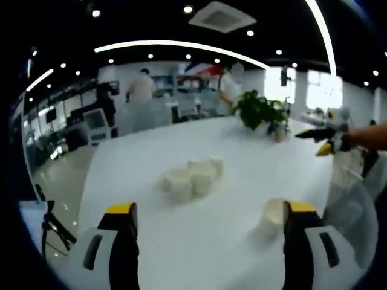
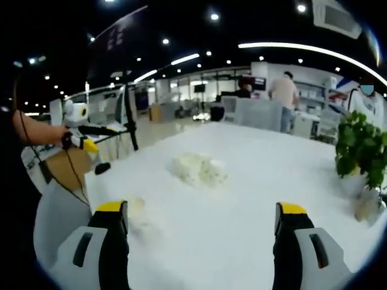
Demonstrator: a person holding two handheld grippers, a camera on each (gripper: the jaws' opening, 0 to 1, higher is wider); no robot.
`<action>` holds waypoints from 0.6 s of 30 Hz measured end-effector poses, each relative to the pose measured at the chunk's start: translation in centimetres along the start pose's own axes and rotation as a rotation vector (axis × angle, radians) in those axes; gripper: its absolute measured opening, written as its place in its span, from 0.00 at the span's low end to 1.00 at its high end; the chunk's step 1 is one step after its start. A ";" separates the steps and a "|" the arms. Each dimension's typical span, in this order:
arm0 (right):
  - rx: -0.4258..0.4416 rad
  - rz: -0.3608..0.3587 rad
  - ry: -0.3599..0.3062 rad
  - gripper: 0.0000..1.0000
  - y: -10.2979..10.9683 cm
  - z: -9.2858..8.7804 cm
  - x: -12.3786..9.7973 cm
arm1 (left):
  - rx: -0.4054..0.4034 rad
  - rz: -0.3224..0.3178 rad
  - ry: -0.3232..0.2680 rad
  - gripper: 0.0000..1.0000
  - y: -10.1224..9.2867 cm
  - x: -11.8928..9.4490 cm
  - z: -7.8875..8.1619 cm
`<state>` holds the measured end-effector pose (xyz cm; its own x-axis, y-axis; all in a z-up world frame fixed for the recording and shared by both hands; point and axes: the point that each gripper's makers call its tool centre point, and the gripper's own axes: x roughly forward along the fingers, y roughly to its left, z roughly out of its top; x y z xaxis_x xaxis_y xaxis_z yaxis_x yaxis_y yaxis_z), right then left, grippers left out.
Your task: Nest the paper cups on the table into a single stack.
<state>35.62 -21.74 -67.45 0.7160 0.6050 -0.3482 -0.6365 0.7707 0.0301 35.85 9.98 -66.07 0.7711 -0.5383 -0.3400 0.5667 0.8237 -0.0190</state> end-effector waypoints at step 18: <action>0.014 0.013 0.005 1.00 -0.2 -2.1 -1.6 | 0.026 -0.029 0.042 1.00 -1.4 1.5 -1.7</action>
<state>33.99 -23.25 -68.86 0.7063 0.6139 -0.3525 -0.6416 0.7656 0.0476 35.70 8.31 -68.19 0.7417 -0.5533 -0.3791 0.5962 0.8028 -0.0053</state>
